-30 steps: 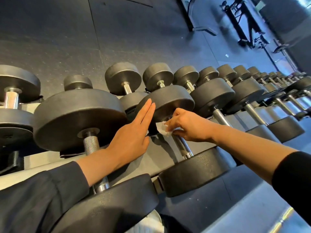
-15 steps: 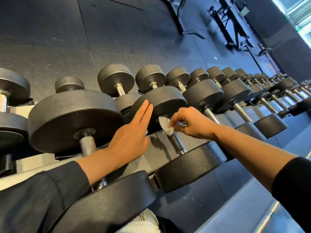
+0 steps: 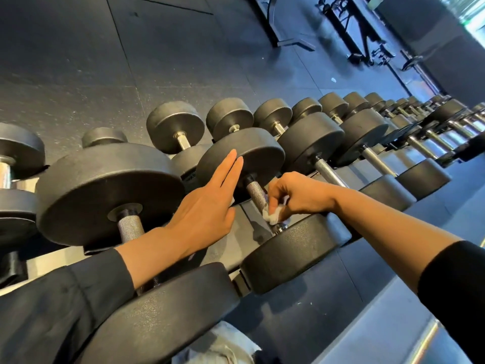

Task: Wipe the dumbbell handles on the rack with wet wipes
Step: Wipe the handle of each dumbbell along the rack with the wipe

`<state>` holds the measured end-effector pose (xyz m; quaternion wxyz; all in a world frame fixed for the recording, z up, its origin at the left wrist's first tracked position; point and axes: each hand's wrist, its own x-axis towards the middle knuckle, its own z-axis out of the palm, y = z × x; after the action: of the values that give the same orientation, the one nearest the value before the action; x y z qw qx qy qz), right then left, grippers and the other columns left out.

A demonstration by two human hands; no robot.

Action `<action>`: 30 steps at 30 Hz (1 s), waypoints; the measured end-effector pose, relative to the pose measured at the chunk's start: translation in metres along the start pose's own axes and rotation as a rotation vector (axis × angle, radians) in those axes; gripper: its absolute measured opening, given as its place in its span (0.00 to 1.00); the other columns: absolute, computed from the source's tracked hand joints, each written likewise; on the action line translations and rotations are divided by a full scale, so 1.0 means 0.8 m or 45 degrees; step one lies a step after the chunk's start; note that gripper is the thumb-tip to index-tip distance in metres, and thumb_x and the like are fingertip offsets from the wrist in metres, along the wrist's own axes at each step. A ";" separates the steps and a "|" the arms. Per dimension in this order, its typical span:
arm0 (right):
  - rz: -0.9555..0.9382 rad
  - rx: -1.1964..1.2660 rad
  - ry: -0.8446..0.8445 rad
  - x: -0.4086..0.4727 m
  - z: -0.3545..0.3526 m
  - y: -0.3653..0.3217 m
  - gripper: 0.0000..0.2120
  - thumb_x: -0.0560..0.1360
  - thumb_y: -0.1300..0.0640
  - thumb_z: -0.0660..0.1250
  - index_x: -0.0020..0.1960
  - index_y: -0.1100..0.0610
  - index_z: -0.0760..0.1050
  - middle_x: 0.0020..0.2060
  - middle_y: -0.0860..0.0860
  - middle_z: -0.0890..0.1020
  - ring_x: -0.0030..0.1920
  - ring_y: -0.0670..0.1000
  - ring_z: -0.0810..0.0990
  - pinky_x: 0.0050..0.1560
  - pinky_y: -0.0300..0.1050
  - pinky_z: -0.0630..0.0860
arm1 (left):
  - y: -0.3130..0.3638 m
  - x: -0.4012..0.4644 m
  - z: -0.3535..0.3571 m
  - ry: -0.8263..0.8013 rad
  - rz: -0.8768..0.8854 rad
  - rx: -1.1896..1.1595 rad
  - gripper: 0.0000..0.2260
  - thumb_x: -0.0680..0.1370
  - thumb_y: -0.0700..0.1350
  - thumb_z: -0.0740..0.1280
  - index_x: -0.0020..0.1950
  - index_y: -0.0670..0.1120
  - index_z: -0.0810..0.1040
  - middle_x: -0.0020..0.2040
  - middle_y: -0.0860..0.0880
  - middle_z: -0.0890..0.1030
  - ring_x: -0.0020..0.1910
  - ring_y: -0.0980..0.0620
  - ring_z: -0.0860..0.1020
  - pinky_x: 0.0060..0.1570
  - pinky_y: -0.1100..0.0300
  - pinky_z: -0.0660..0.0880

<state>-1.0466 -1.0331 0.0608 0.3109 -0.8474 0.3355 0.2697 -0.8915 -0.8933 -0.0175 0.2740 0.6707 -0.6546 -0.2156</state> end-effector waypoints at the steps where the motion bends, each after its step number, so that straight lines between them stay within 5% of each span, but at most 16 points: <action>1: -0.008 0.000 -0.036 0.001 -0.002 0.002 0.07 0.66 0.66 0.74 0.41 0.56 0.80 0.48 0.51 0.81 0.51 0.47 0.79 0.52 0.35 0.75 | 0.001 0.001 -0.004 -0.018 0.010 0.036 0.38 0.76 0.42 0.65 0.79 0.48 0.44 0.78 0.53 0.40 0.28 0.55 0.70 0.28 0.62 0.72; 4: -0.050 -0.044 -0.067 0.007 -0.010 0.008 0.07 0.68 0.66 0.73 0.43 0.57 0.80 0.48 0.52 0.81 0.51 0.49 0.79 0.54 0.40 0.76 | 0.006 0.005 -0.017 -0.119 0.020 0.178 0.38 0.77 0.44 0.65 0.78 0.50 0.42 0.78 0.54 0.38 0.30 0.56 0.70 0.31 0.63 0.74; 8: -0.184 -0.099 0.289 0.023 -0.031 0.027 0.09 0.69 0.62 0.74 0.48 0.58 0.81 0.49 0.52 0.81 0.50 0.50 0.78 0.55 0.45 0.76 | 0.016 0.019 -0.033 -0.216 -0.032 0.344 0.39 0.78 0.47 0.64 0.78 0.53 0.39 0.77 0.57 0.36 0.38 0.54 0.75 0.40 0.57 0.78; 11: -0.409 -0.237 0.356 0.039 -0.037 0.050 0.11 0.71 0.59 0.72 0.54 0.57 0.82 0.51 0.52 0.82 0.50 0.51 0.79 0.54 0.42 0.73 | 0.031 0.035 -0.032 -0.212 -0.091 0.423 0.38 0.78 0.48 0.63 0.78 0.54 0.39 0.77 0.59 0.37 0.50 0.51 0.78 0.47 0.52 0.78; 16: -0.662 -0.208 0.239 0.060 -0.029 0.080 0.12 0.72 0.62 0.70 0.56 0.58 0.79 0.50 0.52 0.82 0.47 0.49 0.79 0.51 0.40 0.75 | 0.073 0.054 -0.011 -0.135 -0.366 0.417 0.38 0.79 0.48 0.63 0.78 0.52 0.39 0.77 0.59 0.36 0.53 0.50 0.78 0.50 0.52 0.78; 19: -0.784 -0.204 0.195 0.076 -0.025 0.085 0.09 0.70 0.62 0.72 0.49 0.56 0.78 0.41 0.49 0.79 0.40 0.47 0.75 0.40 0.36 0.71 | 0.096 0.063 0.004 -0.036 -0.455 0.417 0.37 0.79 0.48 0.63 0.78 0.51 0.41 0.78 0.57 0.38 0.61 0.48 0.75 0.56 0.51 0.76; 22: -0.892 -0.150 0.111 0.078 -0.028 0.084 0.09 0.68 0.61 0.73 0.42 0.52 0.74 0.35 0.44 0.74 0.35 0.44 0.72 0.34 0.31 0.66 | 0.120 0.064 0.017 0.071 -0.595 0.363 0.37 0.79 0.48 0.64 0.78 0.51 0.42 0.78 0.57 0.40 0.68 0.53 0.68 0.62 0.62 0.69; 26: -1.039 -0.046 -0.089 0.064 -0.027 0.090 0.08 0.68 0.61 0.74 0.43 0.54 0.75 0.35 0.43 0.75 0.35 0.42 0.74 0.36 0.27 0.69 | 0.142 0.060 0.032 0.228 -0.697 0.356 0.34 0.79 0.47 0.63 0.78 0.51 0.45 0.78 0.56 0.44 0.69 0.53 0.66 0.62 0.64 0.65; 30: -1.113 -0.053 -0.250 0.062 -0.027 0.098 0.09 0.69 0.62 0.74 0.43 0.51 0.77 0.38 0.43 0.78 0.40 0.42 0.77 0.43 0.30 0.75 | 0.158 0.055 0.033 0.402 -0.900 0.302 0.32 0.80 0.46 0.63 0.78 0.50 0.49 0.79 0.54 0.49 0.76 0.56 0.53 0.68 0.65 0.53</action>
<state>-1.0676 -1.1142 0.0148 0.4087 -0.8861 -0.0908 0.1987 -1.0029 -0.9383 0.0476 0.2011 0.9063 -0.3539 -0.1138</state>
